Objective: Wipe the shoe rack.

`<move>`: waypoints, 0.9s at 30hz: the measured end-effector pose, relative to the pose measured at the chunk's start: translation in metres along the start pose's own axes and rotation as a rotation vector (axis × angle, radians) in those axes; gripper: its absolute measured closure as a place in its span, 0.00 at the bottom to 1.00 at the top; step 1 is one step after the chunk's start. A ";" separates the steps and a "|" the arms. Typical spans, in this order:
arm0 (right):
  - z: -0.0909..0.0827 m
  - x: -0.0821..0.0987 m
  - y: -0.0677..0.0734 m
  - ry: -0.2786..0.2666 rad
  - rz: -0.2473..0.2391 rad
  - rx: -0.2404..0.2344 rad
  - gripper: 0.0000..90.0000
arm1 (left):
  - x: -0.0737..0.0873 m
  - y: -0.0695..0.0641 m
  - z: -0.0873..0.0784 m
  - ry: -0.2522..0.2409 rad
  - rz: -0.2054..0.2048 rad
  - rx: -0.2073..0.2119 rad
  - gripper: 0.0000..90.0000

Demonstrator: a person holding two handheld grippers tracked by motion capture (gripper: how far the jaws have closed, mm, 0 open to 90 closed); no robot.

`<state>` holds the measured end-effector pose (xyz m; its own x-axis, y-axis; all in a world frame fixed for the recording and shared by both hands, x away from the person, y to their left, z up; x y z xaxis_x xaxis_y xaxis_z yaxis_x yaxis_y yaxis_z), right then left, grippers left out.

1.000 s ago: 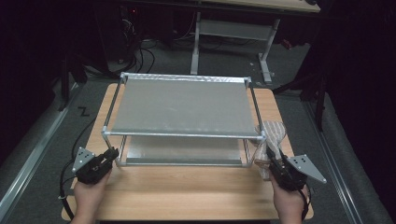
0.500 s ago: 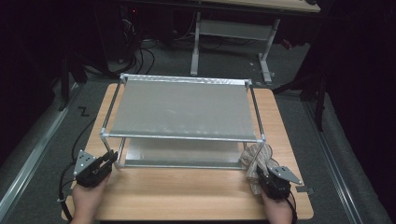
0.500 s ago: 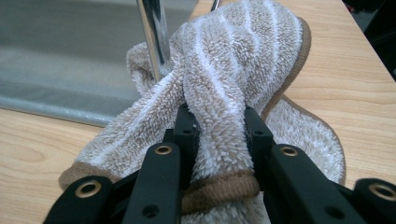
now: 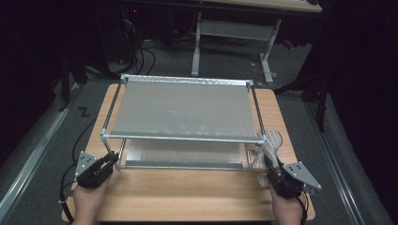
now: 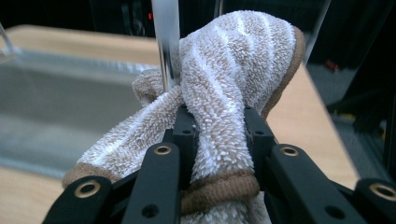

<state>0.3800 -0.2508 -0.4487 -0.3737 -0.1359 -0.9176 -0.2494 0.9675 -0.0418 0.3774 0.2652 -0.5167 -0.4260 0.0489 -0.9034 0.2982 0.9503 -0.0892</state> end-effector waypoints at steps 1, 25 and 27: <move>-0.003 -0.005 0.000 -0.015 -0.001 -0.001 0.81 | 0.000 0.000 0.000 0.001 0.000 0.002 0.83; 0.023 0.071 -0.040 0.169 0.094 0.064 0.81 | -0.034 -0.018 0.095 0.038 -0.044 -0.023 0.86; 0.023 0.072 -0.040 0.166 0.095 0.066 0.81 | -0.035 -0.016 0.098 0.044 -0.047 -0.021 0.85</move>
Point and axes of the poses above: each handheld gripper's, and its own axes: z roughly forward along the jaws, x roughly out of its underside, y roughly to its left, the point moved 9 cm from there along z, roughly forward along the jaws, and after that the axes turned 3 degrees about y, right-handed, at the moved point
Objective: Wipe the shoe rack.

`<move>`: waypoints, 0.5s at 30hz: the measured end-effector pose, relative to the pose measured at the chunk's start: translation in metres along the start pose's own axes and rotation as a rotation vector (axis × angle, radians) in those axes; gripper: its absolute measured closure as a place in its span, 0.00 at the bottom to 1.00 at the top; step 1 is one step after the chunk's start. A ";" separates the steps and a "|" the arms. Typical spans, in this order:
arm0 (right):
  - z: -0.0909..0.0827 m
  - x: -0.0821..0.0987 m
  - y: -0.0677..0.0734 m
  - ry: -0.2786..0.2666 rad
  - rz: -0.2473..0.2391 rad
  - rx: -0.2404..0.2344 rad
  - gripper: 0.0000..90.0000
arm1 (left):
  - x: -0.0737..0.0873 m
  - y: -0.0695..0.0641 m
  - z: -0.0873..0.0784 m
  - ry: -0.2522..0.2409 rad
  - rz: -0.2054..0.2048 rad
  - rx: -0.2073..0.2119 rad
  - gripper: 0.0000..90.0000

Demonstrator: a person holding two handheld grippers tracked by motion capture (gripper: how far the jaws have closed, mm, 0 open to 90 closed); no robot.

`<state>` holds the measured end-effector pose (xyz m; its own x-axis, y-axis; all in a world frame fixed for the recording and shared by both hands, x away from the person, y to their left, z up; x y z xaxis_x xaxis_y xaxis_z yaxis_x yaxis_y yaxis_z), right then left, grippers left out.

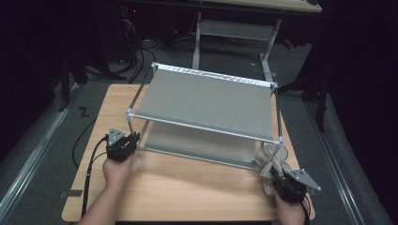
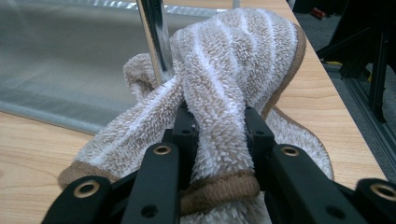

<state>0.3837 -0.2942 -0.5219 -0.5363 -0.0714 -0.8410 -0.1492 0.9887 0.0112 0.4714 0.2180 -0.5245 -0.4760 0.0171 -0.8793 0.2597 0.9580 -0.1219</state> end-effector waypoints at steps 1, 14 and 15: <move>0.000 0.000 0.000 0.000 0.000 -0.001 0.81 | 0.001 0.001 0.000 0.008 -0.005 -0.001 0.84; -0.003 0.003 0.017 0.000 -0.035 -0.036 0.80 | 0.032 0.007 -0.046 0.005 -0.055 0.003 0.67; -0.003 0.003 0.020 -0.001 -0.045 -0.039 0.80 | 0.031 0.008 -0.049 -0.001 -0.062 0.000 0.67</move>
Point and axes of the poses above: each handheld gripper's, and its own axes: z roughly forward along the jaws, x roughly out of its underside, y roughly to its left, the point moved 9 cm from there along z, roughly forward along the jaws, and after that the axes turned 3 degrees about y, right-handed, at the moved point
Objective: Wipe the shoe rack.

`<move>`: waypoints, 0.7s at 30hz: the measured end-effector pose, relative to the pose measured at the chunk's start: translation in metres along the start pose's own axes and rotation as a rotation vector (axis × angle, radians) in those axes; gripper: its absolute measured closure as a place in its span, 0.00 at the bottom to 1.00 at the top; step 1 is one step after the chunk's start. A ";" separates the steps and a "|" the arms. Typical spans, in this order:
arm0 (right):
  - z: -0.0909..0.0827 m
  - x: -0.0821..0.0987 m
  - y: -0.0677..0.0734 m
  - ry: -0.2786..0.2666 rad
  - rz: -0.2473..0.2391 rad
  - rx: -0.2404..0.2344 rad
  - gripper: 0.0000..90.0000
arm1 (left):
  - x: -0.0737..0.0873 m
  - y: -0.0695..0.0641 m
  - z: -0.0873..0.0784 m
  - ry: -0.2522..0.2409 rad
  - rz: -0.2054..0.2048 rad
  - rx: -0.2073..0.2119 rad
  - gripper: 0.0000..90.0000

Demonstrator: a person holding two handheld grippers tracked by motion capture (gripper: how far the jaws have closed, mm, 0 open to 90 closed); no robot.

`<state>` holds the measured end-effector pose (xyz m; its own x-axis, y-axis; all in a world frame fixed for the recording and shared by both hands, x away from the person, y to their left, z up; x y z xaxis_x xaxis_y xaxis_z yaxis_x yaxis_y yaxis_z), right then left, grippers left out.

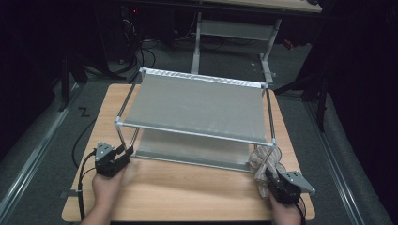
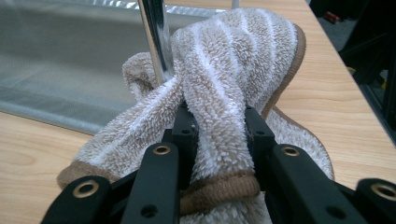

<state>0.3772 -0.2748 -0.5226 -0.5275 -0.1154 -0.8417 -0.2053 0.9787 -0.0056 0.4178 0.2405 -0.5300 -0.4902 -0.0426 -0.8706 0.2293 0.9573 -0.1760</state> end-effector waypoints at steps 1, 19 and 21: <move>0.000 0.000 0.002 0.002 -0.002 -0.005 0.80 | -0.001 0.001 -0.003 0.002 -0.003 -0.009 0.66; -0.001 0.001 0.005 0.001 -0.007 -0.015 0.80 | -0.007 -0.006 -0.044 -0.022 0.078 -0.062 0.79; 0.000 0.000 0.005 0.001 -0.009 -0.015 0.80 | -0.012 -0.005 -0.040 -0.027 0.074 -0.069 0.80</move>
Point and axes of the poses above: each handheld gripper's, and its own axes: z roughly forward along the jaws, x roughly out of its underside, y roughly to its left, the point moved 9 cm from there along z, roughly forward along the jaws, and after that the axes turned 3 degrees about y, right-handed, at the moved point
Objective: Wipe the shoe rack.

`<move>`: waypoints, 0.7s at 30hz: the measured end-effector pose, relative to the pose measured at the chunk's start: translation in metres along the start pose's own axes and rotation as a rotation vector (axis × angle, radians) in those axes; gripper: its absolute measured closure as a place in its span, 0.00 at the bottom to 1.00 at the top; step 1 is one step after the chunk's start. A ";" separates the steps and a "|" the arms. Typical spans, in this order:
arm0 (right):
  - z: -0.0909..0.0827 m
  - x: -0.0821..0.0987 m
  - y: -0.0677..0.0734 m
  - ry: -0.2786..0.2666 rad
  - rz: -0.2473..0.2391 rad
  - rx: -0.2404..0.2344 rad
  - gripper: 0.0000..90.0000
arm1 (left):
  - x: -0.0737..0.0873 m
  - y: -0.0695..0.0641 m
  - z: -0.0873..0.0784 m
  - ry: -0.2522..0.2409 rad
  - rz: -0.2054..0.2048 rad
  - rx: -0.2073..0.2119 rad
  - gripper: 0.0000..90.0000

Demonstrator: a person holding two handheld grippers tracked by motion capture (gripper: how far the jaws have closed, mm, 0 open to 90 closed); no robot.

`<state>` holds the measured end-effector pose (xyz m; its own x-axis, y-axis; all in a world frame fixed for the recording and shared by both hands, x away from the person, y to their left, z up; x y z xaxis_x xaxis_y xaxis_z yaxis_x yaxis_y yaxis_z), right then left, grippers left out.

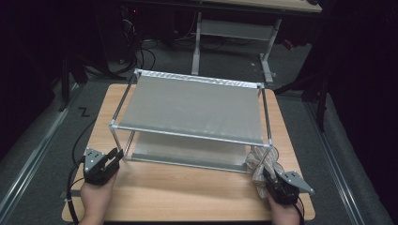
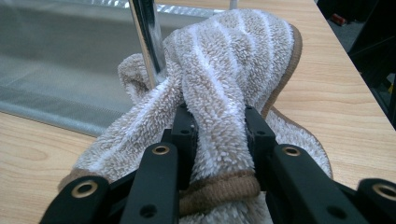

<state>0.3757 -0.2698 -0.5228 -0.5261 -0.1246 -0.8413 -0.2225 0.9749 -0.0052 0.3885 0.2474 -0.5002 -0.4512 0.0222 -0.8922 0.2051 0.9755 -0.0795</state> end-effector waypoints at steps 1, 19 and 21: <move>0.000 0.000 0.000 0.000 -0.001 -0.001 0.80 | -0.002 0.000 0.002 -0.001 0.002 0.000 0.82; 0.001 0.002 0.007 0.006 -0.017 -0.019 0.80 | -0.026 0.034 0.069 0.045 -0.014 -0.033 0.93; 0.001 0.002 0.010 0.011 -0.023 -0.027 0.80 | -0.026 0.038 0.072 0.047 -0.020 -0.038 0.93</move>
<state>0.3734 -0.2602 -0.5256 -0.5293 -0.1490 -0.8353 -0.2564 0.9665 -0.0099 0.4705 0.2677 -0.5122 -0.4953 0.0115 -0.8686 0.1629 0.9834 -0.0799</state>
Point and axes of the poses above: each handheld gripper's, and its own axes: z roughly forward along the jaws, x roughly out of its underside, y roughly to its left, the point moved 9 cm from there along z, roughly forward along the jaws, and after that the axes turned 3 degrees about y, right-handed, at the moved point
